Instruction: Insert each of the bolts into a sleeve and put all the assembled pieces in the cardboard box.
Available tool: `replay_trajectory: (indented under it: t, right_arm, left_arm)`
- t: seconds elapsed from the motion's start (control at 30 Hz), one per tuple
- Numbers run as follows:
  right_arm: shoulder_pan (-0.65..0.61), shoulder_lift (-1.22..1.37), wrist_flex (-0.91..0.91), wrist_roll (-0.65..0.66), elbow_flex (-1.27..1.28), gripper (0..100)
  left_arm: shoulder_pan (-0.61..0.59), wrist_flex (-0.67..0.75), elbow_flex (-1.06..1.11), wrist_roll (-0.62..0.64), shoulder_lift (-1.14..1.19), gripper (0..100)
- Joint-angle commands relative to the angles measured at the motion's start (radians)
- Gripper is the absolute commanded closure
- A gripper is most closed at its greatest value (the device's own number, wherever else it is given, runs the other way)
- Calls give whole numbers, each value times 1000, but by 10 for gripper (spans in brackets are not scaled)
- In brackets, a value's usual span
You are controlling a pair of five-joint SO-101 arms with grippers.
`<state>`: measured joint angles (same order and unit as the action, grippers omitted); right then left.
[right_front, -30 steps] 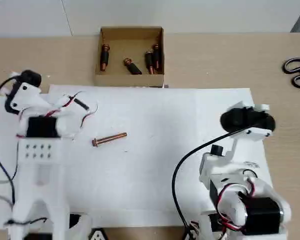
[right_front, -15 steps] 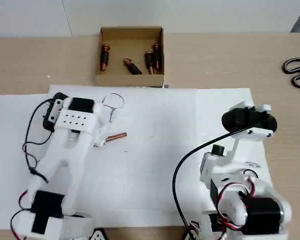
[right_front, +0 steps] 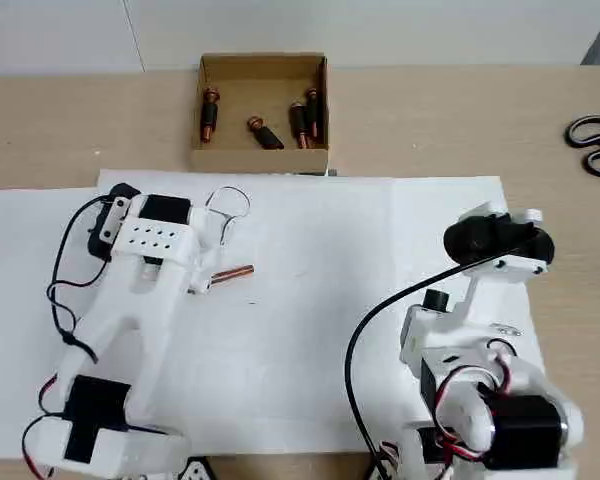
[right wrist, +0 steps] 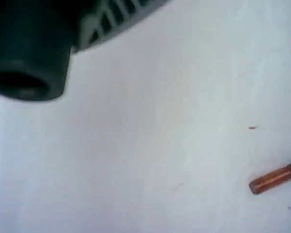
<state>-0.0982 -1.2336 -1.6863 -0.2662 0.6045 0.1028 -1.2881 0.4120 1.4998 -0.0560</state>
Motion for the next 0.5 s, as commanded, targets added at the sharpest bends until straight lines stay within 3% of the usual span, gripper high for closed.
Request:
replay_trajectory:
  t: [0.0,0.47]
  right_arm:
    - [10,-7,21,3,-5,995]
    - [10,-7,19,3,-5,995]
  left_arm:
    - [2,20,27,-5,-5,742]
    - [2,146,137,-5,-5,742]
